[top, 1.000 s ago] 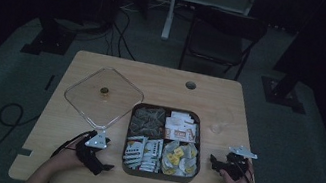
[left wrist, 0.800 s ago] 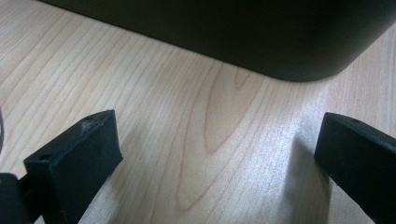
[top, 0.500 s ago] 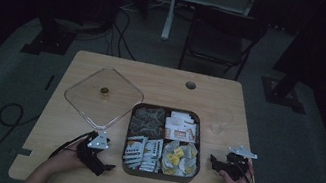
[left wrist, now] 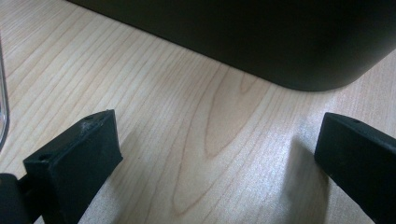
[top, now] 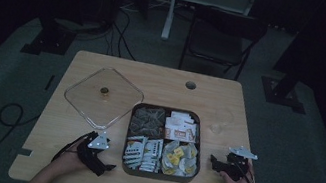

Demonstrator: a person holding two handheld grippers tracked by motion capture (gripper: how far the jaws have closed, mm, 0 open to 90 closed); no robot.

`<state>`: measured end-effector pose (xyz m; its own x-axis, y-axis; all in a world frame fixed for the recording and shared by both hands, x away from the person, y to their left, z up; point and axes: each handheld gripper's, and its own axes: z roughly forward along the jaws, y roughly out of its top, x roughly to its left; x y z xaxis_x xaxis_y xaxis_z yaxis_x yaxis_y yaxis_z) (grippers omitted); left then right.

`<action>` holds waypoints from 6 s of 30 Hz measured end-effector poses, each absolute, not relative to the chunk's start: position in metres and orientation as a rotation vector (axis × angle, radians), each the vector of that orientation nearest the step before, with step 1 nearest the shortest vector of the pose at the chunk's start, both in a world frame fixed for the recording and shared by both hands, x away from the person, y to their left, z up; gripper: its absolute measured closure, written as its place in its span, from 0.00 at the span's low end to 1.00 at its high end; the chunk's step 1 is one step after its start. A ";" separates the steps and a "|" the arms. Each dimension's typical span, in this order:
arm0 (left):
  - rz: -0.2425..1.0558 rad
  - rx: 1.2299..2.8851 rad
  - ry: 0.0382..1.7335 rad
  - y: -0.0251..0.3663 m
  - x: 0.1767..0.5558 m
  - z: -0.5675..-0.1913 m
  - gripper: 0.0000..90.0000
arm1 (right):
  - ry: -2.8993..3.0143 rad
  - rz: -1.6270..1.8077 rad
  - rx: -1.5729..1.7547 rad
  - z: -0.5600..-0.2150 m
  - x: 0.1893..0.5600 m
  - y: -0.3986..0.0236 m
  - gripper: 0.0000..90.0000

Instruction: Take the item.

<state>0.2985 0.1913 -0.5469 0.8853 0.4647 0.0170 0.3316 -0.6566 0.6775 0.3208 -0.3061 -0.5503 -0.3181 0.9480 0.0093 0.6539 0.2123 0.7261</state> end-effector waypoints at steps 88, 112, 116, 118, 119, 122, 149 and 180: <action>0.244 2.342 0.572 0.191 0.298 -0.547 0.01 | 2.323 1.264 1.094 -0.458 0.302 -0.226 0.98; 0.246 2.342 0.571 0.191 0.299 -0.547 0.01 | 2.152 1.355 1.130 -0.422 0.329 -0.255 0.98; 0.248 2.342 0.569 0.191 0.299 -0.547 0.01 | 2.099 1.363 1.155 -0.417 0.336 -0.267 0.98; 0.247 2.344 0.568 0.191 0.299 -0.547 0.01 | 2.073 1.372 1.172 -0.417 0.341 -0.274 0.98; 0.247 2.344 0.568 0.191 0.299 -0.547 0.01 | 2.058 1.374 1.183 -0.416 0.343 -0.278 0.98; 0.245 2.341 0.572 0.191 0.299 -0.547 0.01 | 2.017 1.366 1.216 -0.417 0.350 -0.288 0.98; 0.244 2.342 0.572 0.191 0.299 -0.547 0.01 | 1.899 1.243 1.425 -0.444 0.397 -0.326 0.98; 0.244 2.342 0.572 0.191 0.299 -0.547 0.01 | 1.909 1.281 1.401 -0.447 0.401 -0.320 0.51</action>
